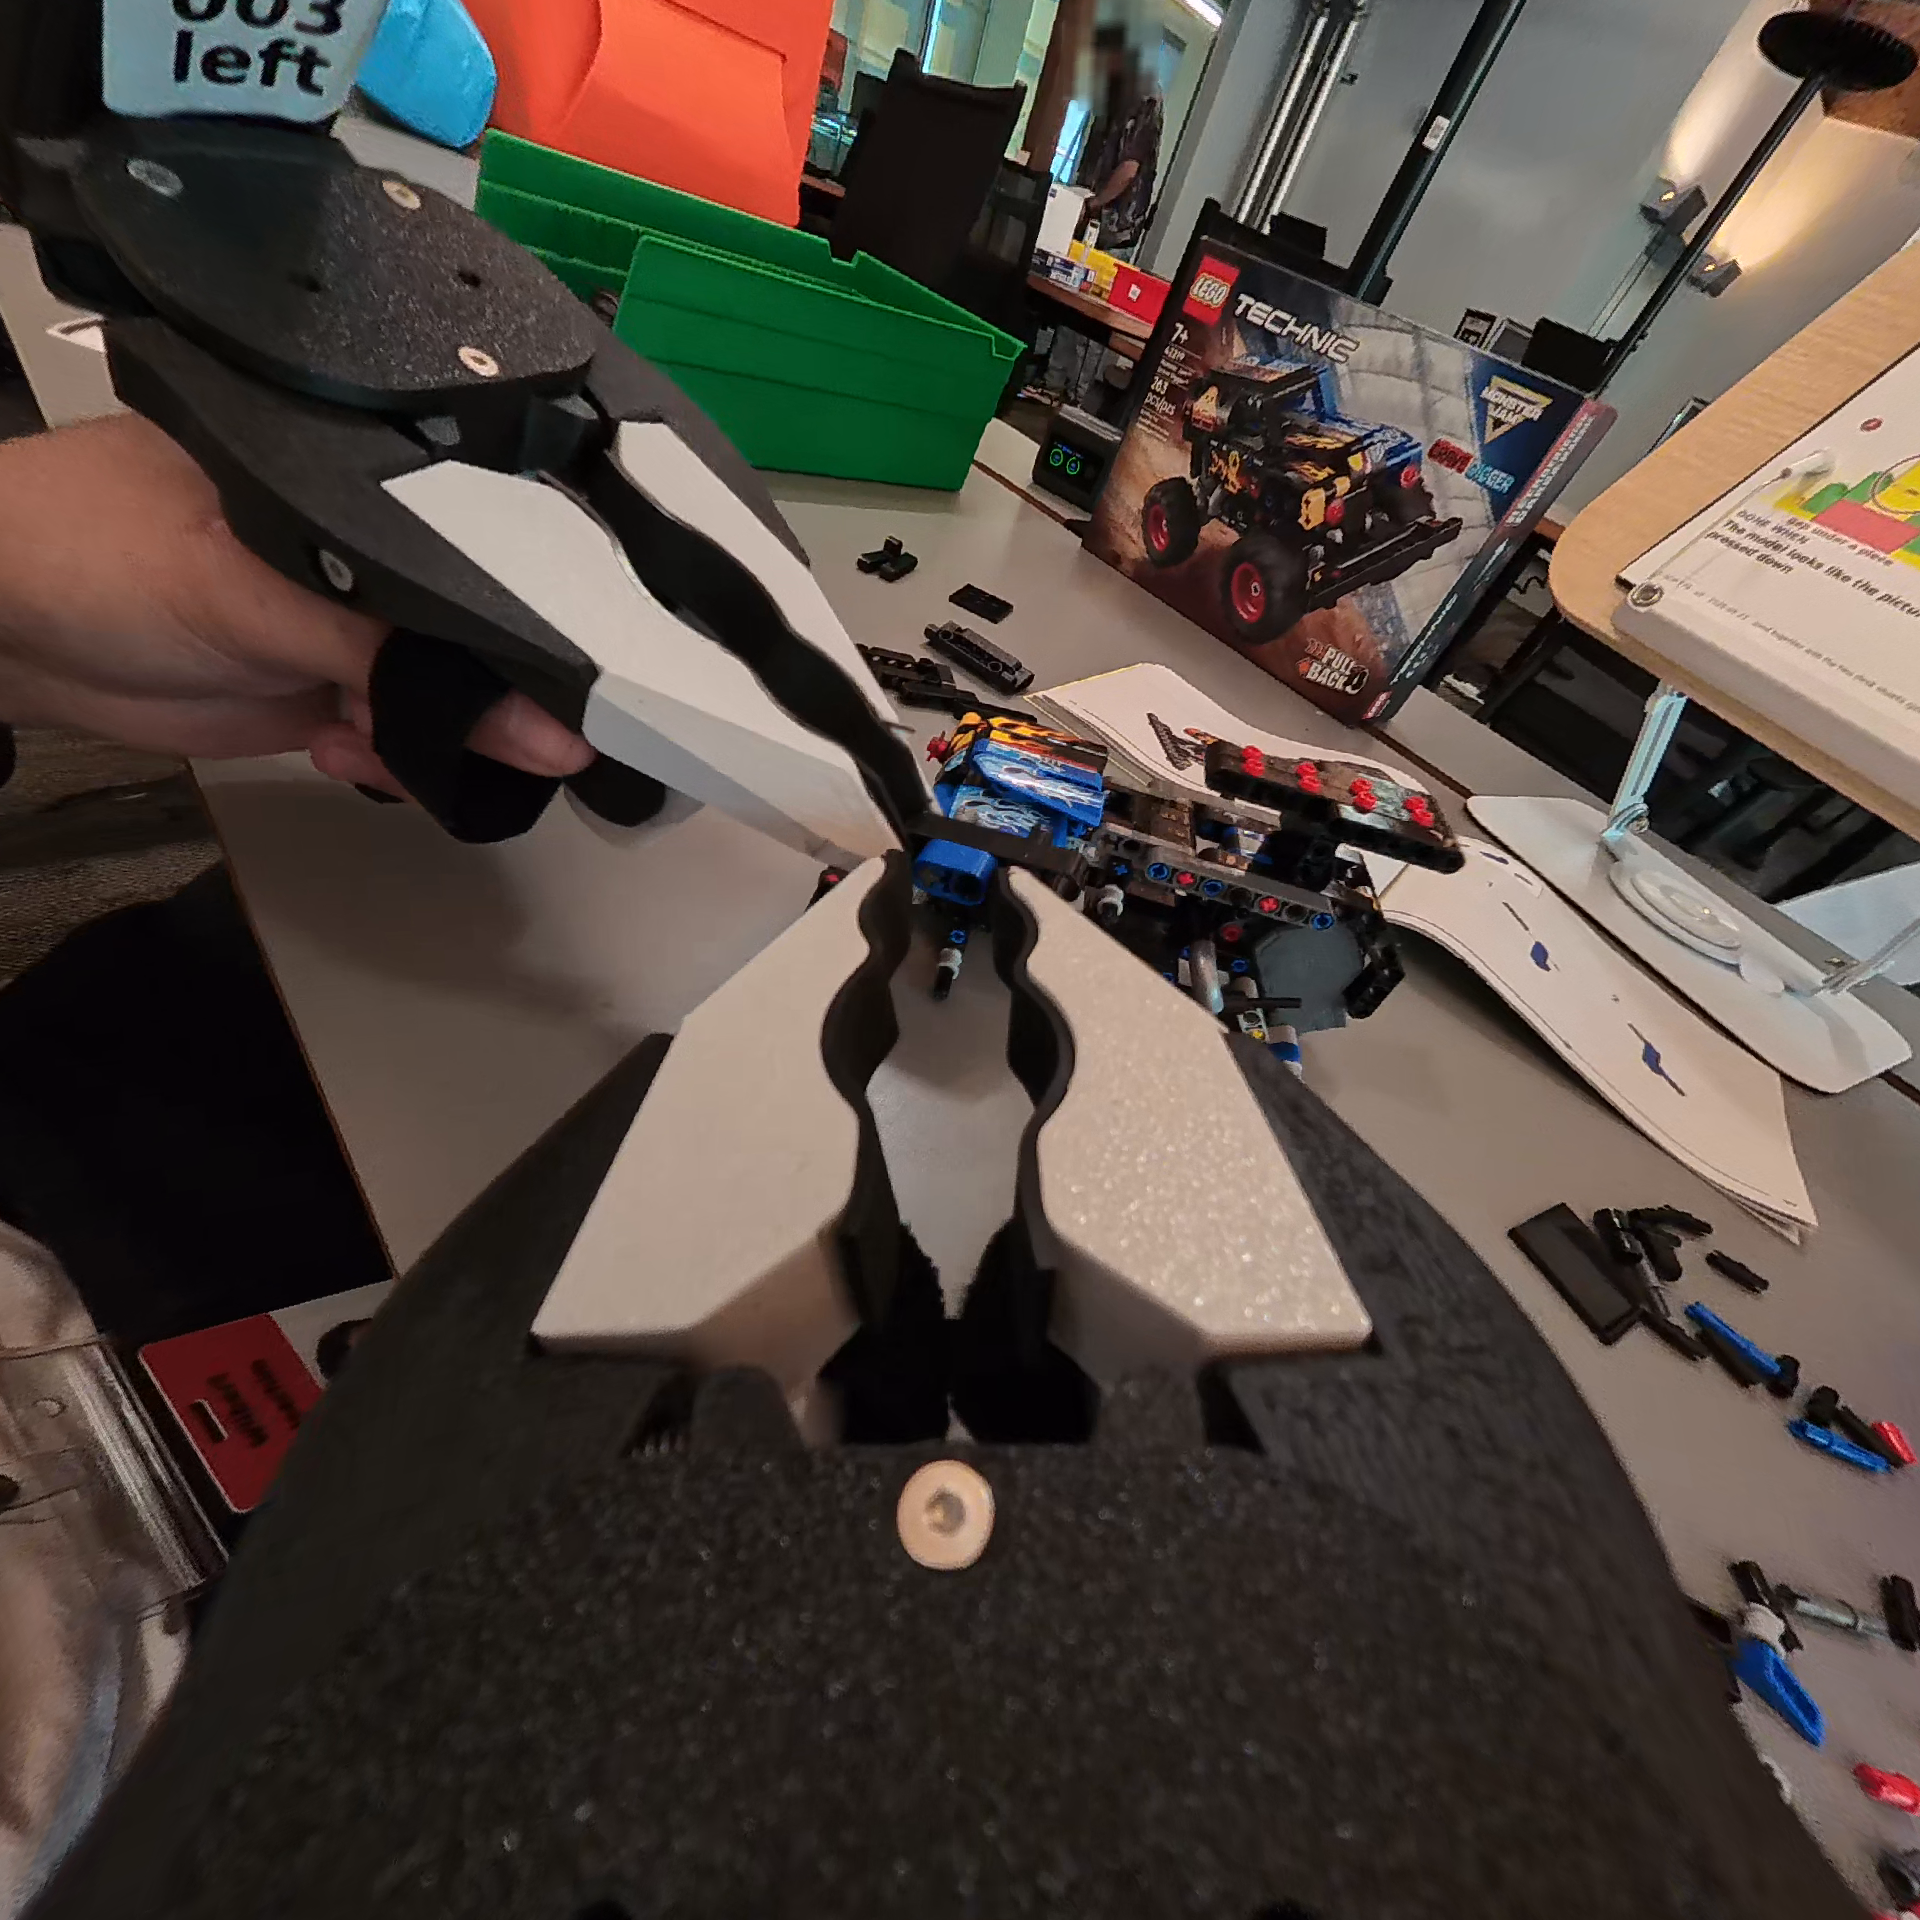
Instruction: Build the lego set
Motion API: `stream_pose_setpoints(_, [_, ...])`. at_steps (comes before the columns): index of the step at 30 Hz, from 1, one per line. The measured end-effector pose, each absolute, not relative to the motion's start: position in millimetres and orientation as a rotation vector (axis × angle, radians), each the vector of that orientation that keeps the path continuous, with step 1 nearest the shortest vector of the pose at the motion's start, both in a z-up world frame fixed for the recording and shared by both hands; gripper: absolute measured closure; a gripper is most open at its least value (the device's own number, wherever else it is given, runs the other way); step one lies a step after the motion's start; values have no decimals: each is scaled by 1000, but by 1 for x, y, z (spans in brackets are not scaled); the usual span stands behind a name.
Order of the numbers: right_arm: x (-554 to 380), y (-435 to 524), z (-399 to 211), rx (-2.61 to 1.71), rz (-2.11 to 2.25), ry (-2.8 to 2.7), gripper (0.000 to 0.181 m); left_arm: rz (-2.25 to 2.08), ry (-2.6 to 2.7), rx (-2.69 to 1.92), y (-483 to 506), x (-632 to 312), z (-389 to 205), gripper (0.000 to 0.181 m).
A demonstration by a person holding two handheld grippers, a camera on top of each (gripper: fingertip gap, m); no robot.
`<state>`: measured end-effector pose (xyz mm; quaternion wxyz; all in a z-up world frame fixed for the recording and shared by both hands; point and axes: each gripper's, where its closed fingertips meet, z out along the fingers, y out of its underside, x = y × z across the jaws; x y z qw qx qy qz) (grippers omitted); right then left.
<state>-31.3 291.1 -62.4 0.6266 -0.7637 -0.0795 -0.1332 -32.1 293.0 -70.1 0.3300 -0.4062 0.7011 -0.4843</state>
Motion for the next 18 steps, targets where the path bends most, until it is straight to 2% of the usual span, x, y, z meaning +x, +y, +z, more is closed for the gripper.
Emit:
stream_pose_setpoints(13, [-19, 292, -60, -1763, -302, -195, 164, -1307, 1789, -1079, 308, -25, -70, 175])
stream_pose_setpoints(18, [-16, 293, -49, -1738, 44, 2, 157, -1361, 1750, -1066, 311, -26, -63, 175])
